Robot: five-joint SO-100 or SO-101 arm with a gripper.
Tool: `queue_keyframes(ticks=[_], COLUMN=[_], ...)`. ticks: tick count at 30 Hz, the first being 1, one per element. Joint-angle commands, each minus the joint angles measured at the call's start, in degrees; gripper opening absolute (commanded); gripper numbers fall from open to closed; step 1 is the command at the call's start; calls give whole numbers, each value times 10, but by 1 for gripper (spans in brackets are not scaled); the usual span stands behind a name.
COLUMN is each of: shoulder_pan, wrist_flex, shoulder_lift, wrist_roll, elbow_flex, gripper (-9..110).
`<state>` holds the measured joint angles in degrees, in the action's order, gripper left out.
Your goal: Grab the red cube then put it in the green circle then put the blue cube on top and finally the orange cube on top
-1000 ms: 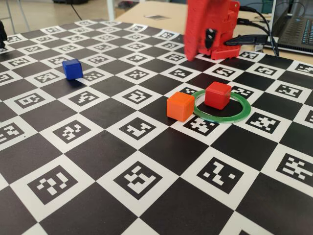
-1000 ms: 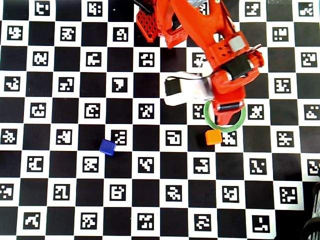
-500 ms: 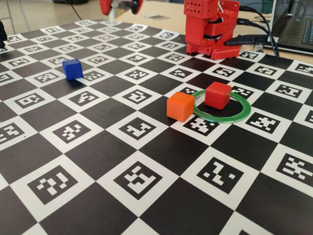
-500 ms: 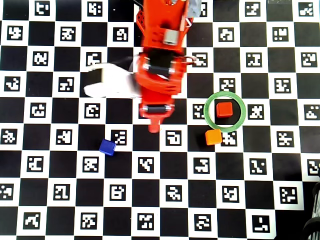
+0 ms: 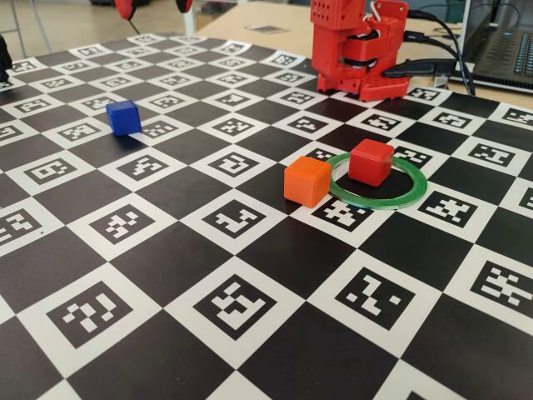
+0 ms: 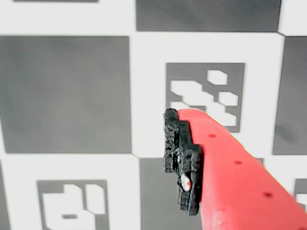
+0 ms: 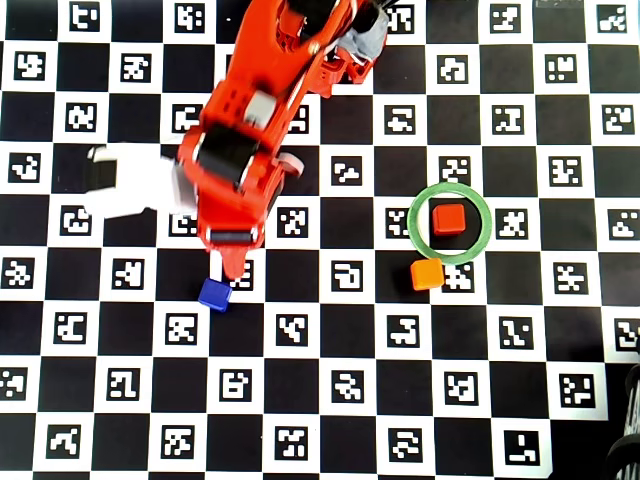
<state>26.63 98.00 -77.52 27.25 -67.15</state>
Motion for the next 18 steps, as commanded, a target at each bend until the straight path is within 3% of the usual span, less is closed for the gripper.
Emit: queue_keyframes(ticks=[1,18], shoulder_pan=[4,16], wrist_flex=[-6,-120], shoulder_lift=[22,124], wrist_roll=[-3,4], elbow_flex=[86,53], gripper=[38,40])
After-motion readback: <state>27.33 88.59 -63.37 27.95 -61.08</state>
